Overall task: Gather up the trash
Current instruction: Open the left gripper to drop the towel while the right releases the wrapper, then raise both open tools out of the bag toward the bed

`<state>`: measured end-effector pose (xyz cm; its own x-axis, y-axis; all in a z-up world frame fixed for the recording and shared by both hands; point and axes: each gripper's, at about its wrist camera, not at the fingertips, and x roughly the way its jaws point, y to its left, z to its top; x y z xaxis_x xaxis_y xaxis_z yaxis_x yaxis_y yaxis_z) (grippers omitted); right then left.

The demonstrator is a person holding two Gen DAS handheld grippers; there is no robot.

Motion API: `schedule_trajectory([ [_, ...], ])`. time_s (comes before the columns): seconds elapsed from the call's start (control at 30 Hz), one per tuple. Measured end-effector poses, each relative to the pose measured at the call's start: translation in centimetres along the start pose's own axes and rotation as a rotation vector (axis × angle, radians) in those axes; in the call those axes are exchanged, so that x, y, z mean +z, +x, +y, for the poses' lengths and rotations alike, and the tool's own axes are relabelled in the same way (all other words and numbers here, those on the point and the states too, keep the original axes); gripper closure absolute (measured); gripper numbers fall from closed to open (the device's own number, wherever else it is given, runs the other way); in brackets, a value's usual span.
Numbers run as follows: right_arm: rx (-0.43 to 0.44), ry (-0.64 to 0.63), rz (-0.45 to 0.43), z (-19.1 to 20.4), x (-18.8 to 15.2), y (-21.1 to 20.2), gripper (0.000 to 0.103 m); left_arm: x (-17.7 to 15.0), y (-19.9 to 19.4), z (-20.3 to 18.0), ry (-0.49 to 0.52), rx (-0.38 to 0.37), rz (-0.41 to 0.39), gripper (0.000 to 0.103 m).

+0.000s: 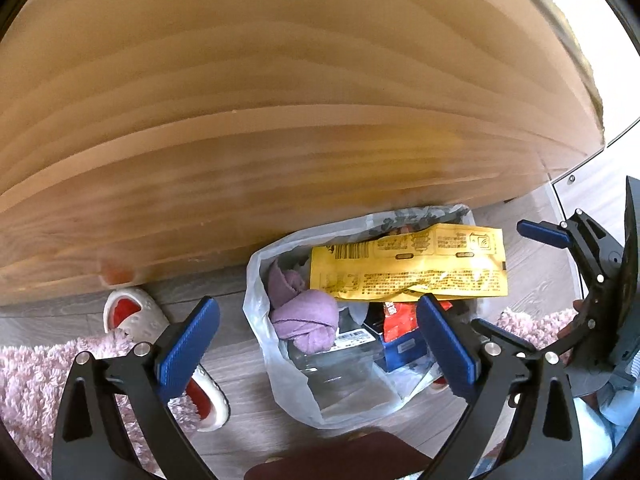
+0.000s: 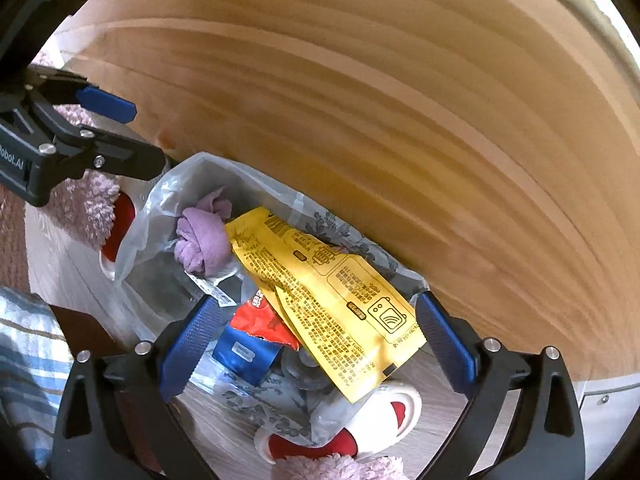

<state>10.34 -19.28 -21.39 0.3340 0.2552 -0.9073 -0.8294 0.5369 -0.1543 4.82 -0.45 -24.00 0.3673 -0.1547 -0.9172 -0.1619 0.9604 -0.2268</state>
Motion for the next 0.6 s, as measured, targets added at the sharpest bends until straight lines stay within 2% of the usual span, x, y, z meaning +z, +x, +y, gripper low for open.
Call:
schedule_trajectory([
  [0.27, -0.006, 0.081, -0.048, -0.7, 0.0, -1.6, 0.009, 0.0, -1.1, -0.1, 0.002, -0.033, -0.032, 0.008],
  [0.6, -0.031, 0.155, -0.143, -1.6, 0.0, -4.7, 0.009, 0.1, -3.7, -0.7, 0.044, -0.046, -0.126, 0.008],
])
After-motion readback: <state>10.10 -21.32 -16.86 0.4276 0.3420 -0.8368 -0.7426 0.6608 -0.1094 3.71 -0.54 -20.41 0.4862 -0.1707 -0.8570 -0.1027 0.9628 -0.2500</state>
